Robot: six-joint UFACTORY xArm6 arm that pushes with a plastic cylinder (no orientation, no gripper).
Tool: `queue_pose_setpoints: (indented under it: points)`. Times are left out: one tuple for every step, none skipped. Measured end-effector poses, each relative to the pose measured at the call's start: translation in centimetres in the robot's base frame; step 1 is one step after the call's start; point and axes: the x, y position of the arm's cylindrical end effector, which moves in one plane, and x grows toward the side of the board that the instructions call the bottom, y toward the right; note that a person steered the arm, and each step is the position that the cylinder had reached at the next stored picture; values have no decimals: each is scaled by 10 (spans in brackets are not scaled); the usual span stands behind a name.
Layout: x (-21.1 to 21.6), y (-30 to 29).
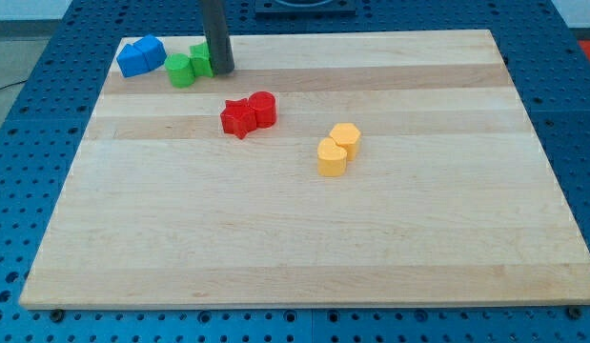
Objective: Move green blocks into blue blocks
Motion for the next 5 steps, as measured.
queue_pose_setpoints:
  points:
    - [-12, -21]
    - [-22, -36]
    - [-34, -49]
    - [-43, -61]
    - [-43, -61]
